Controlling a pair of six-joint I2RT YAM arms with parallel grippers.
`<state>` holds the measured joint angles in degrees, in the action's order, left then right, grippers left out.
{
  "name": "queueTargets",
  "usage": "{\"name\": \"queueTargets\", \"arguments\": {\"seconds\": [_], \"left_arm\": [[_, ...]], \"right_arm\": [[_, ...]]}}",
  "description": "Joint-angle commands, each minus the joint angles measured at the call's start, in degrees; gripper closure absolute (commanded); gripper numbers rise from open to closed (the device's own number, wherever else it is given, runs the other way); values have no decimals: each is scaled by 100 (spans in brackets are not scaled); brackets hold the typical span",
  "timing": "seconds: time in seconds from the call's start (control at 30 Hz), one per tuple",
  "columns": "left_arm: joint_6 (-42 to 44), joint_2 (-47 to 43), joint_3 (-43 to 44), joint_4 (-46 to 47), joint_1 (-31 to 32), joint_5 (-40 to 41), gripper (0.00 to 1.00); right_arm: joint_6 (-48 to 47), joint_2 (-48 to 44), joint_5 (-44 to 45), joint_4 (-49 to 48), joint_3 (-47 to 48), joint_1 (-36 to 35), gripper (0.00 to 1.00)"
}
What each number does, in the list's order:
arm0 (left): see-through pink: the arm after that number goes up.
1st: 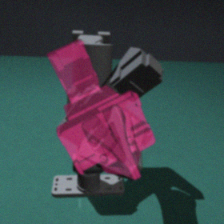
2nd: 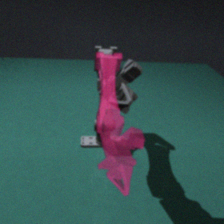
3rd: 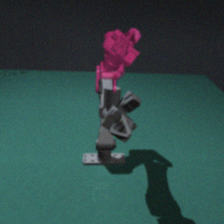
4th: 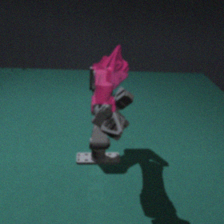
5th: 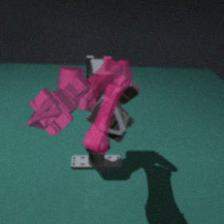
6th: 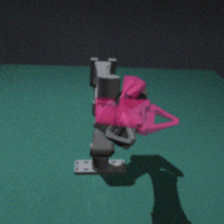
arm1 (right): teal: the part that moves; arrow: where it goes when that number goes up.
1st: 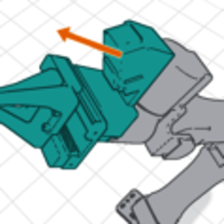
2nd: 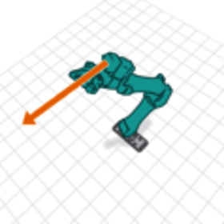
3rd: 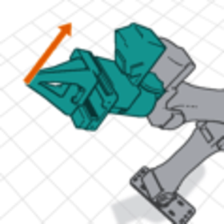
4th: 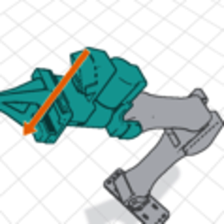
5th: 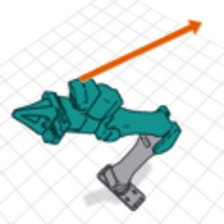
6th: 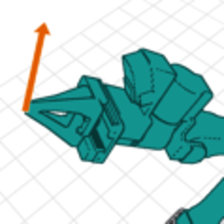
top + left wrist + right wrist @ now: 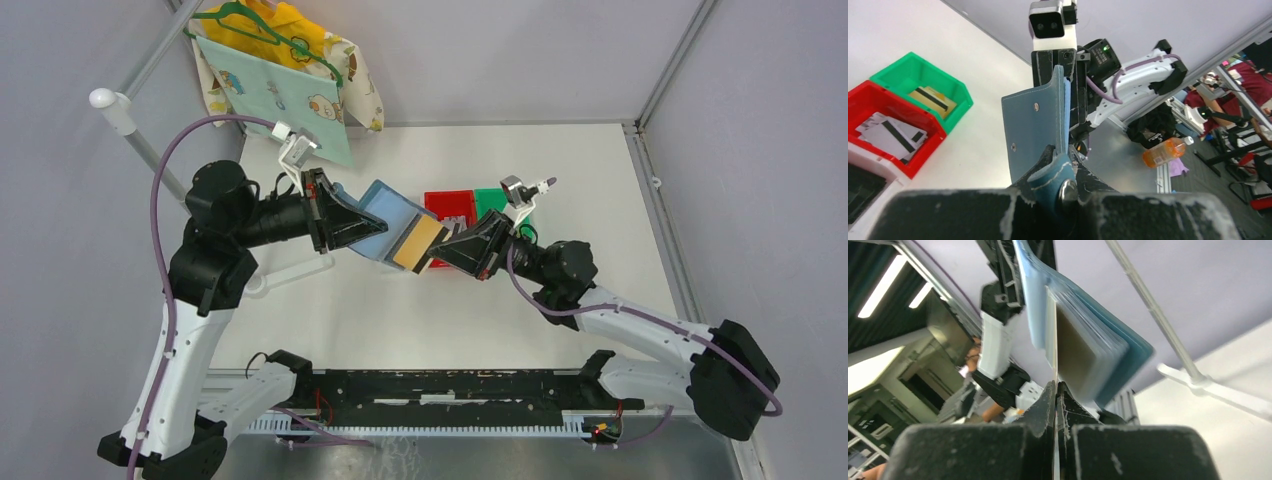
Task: Take the credit cards out of the card holder
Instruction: Remove the credit card from the card holder, then place the credit card in the storage box.
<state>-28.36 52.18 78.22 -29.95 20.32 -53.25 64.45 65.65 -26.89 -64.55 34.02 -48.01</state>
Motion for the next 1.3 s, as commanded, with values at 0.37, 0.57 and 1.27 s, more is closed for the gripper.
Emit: {"name": "queueTargets", "arguments": {"seconds": [0.37,0.57,1.27], "left_arm": [[2541,67,602,-1290,-33,1040,98],[2574,15,584,-1379,-33,916,98],[2465,-171,590,-1487,-33,500,98]], "right_arm": [[-4046,-1395,1288,7557,1444,1703,100],[-4783,-846,2724,8487,1857,1889,100],[-5266,2142,2762,8142,3047,2400,100]]}}
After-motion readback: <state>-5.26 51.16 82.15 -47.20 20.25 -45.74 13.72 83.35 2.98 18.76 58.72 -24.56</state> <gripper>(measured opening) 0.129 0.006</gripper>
